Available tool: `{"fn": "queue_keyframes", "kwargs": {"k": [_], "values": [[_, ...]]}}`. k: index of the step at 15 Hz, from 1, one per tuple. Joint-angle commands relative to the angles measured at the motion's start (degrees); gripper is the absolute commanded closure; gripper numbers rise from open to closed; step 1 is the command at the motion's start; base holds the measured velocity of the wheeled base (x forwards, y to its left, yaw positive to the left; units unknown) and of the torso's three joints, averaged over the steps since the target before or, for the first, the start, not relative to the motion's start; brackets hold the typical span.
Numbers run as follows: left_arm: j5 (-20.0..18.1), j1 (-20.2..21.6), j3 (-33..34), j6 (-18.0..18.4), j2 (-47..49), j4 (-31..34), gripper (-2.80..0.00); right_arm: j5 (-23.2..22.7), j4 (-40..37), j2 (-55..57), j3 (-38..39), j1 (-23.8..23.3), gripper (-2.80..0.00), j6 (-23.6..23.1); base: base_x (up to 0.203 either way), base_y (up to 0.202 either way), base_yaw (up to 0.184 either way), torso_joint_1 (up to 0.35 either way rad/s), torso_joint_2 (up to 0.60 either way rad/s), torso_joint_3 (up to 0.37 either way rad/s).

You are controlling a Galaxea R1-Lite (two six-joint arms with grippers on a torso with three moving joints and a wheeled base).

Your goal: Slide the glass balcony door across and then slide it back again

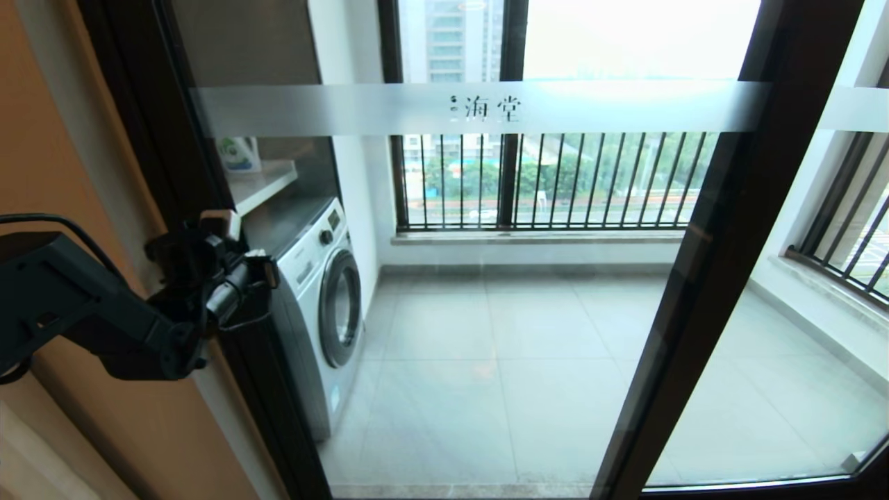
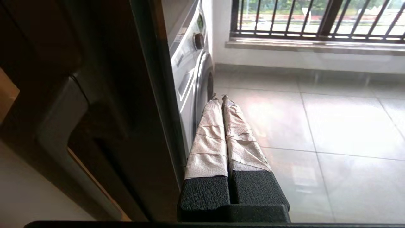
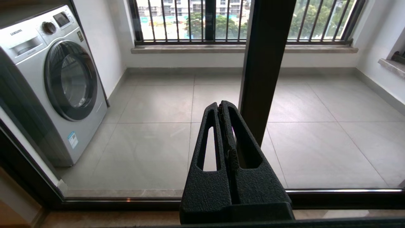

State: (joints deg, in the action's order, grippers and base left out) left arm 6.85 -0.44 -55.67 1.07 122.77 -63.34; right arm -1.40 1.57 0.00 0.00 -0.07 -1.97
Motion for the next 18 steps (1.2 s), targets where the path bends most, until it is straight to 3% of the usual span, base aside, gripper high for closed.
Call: {"fn": "queue_keyframes", "kwargs": {"k": [1, 3, 9, 13, 18], "values": [[-2.4, 0.4, 3.4, -1.1, -4.8, -0.3, 0.0, 0.0, 0.0, -0.1, 0.7, 0.1, 0.0, 0.0, 0.0, 0.0, 0.0, 0.0, 0.0, 0.0], [-7.0, 3.4, 8.1, -1.8, -8.3, -0.3, 0.0, 0.0, 0.0, 0.0, 0.7, 0.0, 0.0, 0.0, 0.0, 0.0, 0.0, 0.0, 0.0, 0.0], [-21.6, 19.1, 14.0, -2.2, -9.7, -3.0, 0.0, 0.0, 0.0, 0.0, 0.7, 0.0, 0.0, 0.0, 0.0, 0.0, 0.0, 0.0, 0.0, 0.0], [-23.0, 22.3, 14.1, -2.0, -4.2, -7.8, 0.0, 0.0, 0.0, 0.0, 0.7, 0.1, 0.0, 0.0, 0.0, 0.0, 0.0, 0.0, 0.0, 0.0], [-22.3, 22.9, 13.2, -1.4, 4.2, -16.6, 0.0, 0.0, 0.0, -0.1, 0.7, 0.0, 0.0, 0.0, 0.0, 0.0, 0.0, 0.0, 0.0, 0.0]]}}
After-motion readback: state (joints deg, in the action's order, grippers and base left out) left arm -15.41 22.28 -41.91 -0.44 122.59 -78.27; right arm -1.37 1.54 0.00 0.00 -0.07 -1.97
